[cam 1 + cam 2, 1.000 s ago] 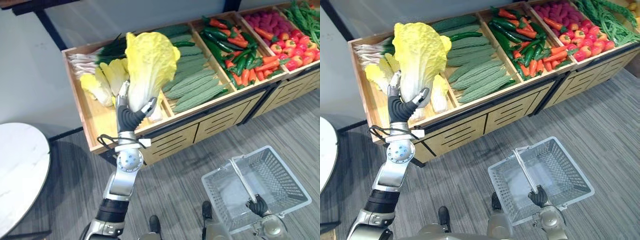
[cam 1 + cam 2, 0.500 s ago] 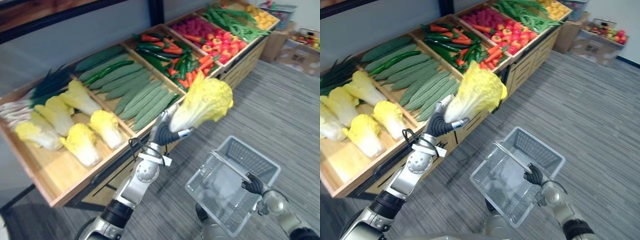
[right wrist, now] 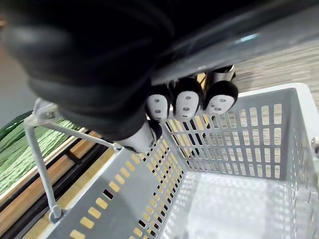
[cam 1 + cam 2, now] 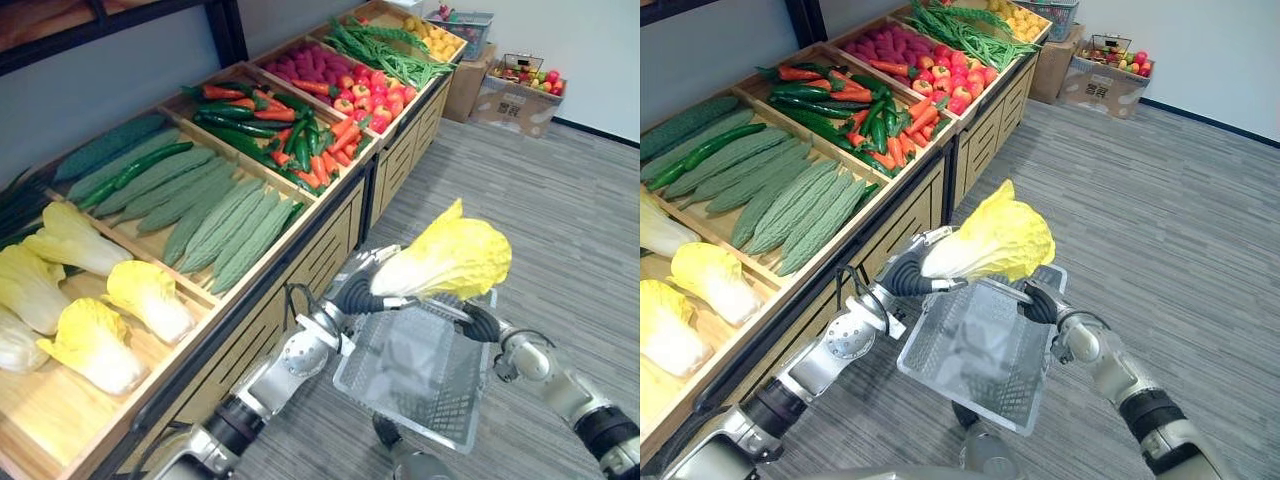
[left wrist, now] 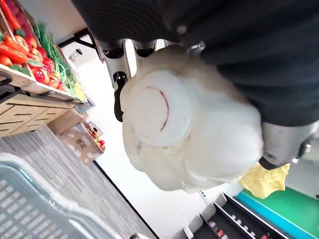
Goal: Pick vegetable in the basket
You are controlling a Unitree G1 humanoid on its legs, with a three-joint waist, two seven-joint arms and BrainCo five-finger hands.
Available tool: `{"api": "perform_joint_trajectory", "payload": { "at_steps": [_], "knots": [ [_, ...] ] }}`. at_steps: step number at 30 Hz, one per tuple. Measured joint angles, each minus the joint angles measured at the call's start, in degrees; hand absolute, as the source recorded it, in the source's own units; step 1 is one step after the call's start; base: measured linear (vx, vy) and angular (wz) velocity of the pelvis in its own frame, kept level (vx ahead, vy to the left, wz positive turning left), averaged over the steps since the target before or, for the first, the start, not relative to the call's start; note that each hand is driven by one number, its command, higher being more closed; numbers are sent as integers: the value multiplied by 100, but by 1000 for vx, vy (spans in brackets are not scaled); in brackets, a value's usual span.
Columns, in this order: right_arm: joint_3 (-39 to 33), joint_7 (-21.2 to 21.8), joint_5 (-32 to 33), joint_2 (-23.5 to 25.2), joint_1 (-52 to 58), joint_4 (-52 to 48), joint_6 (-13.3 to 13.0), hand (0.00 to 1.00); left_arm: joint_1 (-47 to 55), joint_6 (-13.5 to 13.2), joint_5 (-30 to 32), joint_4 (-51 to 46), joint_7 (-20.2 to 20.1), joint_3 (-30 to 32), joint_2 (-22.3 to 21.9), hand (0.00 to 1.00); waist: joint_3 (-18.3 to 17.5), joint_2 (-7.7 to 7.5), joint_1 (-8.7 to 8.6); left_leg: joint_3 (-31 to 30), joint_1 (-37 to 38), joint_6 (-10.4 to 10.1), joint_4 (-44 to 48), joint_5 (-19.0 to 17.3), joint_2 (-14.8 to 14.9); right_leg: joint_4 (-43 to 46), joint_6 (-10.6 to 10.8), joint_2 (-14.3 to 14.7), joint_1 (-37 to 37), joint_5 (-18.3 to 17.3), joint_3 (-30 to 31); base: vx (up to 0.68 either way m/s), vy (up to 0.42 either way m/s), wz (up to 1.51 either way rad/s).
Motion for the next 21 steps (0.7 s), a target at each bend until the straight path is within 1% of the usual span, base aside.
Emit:
{"api": "perform_joint_trajectory", "payload": {
  "at_steps": [2,8,9,13,15,17,21],
  "knots": [
    [97,2,2,-199,-50,-128,-88,100,-2,-65,-106,-4,-105,-112,73,100,-42,4,-3,47,-146,-1,199,-80,90,13,-1,13,-117,0,3,-18,0,-4],
    [147,34,10,-502,-131,-153,-145,100,-41,-154,-322,-78,-274,-381,335,100,-49,8,-14,208,-245,-25,461,-138,273,21,-10,67,-189,7,-8,2,-2,-1],
    [153,99,58,-628,-132,-154,-185,100,-47,-172,-325,-165,-317,-467,445,100,-64,26,-12,220,-277,-33,502,-157,312,21,-11,82,-219,6,-15,0,0,0],
    [155,118,184,-847,-150,-142,-187,100,-168,-284,-328,-266,-497,-778,699,100,-133,81,-26,262,-367,-33,638,-209,398,17,-24,106,-286,16,-27,0,0,0],
    [154,118,223,-887,-186,-141,-187,100,-247,-320,-330,-266,-567,-882,820,100,-133,82,-49,271,-367,-33,641,-210,398,17,-24,106,-286,16,-24,0,0,0],
    [154,116,229,-886,-300,-140,-189,100,-277,-365,-330,-303,-647,-1031,1013,100,-134,83,-136,279,-367,-34,649,-210,401,16,-24,106,-288,16,-25,0,0,0],
    [118,109,283,-887,-365,-137,-193,100,-391,-443,-329,-303,-786,-1356,1168,100,-136,86,-154,380,-363,-34,690,-211,426,15,-24,115,-314,16,-13,-2,6,-4]
  ]
}}
